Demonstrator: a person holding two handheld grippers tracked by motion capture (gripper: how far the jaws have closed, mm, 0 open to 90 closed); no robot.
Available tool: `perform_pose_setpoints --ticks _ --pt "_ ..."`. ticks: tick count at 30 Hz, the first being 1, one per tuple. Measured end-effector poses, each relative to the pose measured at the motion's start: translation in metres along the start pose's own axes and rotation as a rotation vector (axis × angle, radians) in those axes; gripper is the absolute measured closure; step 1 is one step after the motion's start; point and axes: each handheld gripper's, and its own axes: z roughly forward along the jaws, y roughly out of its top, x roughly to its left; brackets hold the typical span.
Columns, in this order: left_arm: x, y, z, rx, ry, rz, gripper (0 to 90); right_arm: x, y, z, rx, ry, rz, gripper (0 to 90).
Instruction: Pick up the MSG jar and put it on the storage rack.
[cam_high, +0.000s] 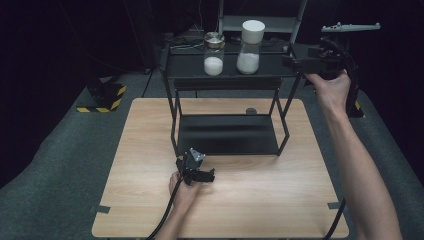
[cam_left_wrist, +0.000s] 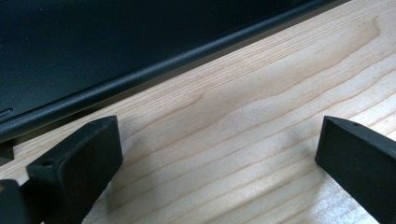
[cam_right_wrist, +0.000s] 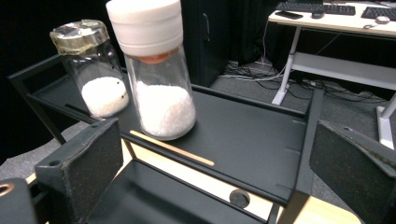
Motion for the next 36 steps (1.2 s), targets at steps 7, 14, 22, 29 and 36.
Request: perform_pose_setpoints --ticks 7,14,22,29,36 --pt "0.001 0.001 -0.001 0.008 -0.001 0.01 0.5 -0.005 -0.011 -0.006 0.006 -0.004 0.002 1.9" --pt "0.001 0.001 -0.001 0.008 -0.001 0.011 0.5 -0.007 -0.022 -0.01 0.012 -0.007 -0.003 1.9" --pt "0.001 0.001 -0.001 0.009 0.0 0.012 0.5 -0.009 -0.032 -0.01 0.03 -0.005 -0.007 1.9" --pt "0.001 0.001 -0.001 0.009 -0.001 0.012 0.5 -0.005 -0.04 -0.006 0.051 -0.004 -0.029 1.9" --pt "0.001 0.001 0.0 0.004 -0.001 0.008 0.5 -0.002 -0.05 -0.001 0.059 0.005 -0.042 1.9"
